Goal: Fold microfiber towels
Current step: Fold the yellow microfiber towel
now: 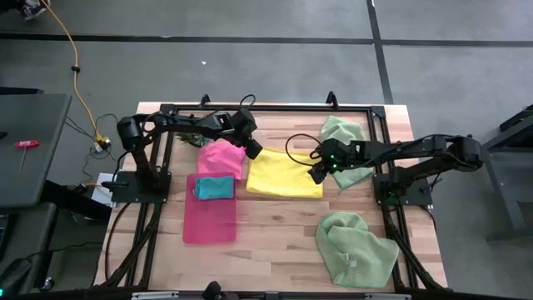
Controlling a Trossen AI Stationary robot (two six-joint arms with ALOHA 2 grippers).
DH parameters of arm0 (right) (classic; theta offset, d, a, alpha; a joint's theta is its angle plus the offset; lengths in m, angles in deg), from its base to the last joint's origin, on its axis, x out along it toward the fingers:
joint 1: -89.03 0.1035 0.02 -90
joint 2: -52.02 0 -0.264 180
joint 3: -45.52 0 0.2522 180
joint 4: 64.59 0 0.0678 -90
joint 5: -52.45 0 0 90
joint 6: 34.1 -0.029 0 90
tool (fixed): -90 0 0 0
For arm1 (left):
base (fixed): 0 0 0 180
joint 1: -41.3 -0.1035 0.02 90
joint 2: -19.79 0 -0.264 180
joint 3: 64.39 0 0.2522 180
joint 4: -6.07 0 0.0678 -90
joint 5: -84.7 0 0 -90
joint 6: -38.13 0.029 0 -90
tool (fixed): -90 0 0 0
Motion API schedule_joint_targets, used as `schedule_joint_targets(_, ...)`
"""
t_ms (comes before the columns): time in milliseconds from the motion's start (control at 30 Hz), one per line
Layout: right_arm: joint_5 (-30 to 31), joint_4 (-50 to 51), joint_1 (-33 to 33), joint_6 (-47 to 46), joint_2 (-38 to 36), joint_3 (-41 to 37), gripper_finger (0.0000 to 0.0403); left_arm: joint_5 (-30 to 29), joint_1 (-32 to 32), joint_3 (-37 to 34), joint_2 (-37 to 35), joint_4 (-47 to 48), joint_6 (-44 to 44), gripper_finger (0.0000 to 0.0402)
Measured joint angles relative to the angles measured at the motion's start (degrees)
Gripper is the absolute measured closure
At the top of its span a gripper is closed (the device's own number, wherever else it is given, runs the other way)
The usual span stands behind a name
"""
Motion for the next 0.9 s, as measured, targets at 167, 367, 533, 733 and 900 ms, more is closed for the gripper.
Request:
schedule_joint_targets(167, 1.07, -0.05, 0.0, 0.0, 0.0, 0.02, 0.0171, -2.36, 0.73, 0.0, -0.02, -0.72, 0.19, 0.0202)
schedule_joint_targets(367, 1.22, -0.05, 0.0, 0.0, 0.0, 0.03, 0.0171, -4.33, 1.39, -0.1, -0.02, 0.38, 2.12, 0.0215)
schedule_joint_targets(533, 1.83, -0.07, 0.0, -0.02, 0.0, 0.04, 0.0171, -5.88, 2.25, -0.11, 0.0, 0.07, 2.12, 0.0236)
schedule_joint_targets(733, 1.85, -0.29, 0.0, -0.02, 0.0, 0.05, 0.0171, -6.12, 3.26, -0.15, 1.65, -0.44, 2.12, 0.0255)
schedule_joint_targets(900, 1.85, -0.31, 0.0, -0.2, 0.0, 0.07, 0.0171, -6.08, 3.58, -0.2, 2.89, -0.62, 1.69, 0.0279)
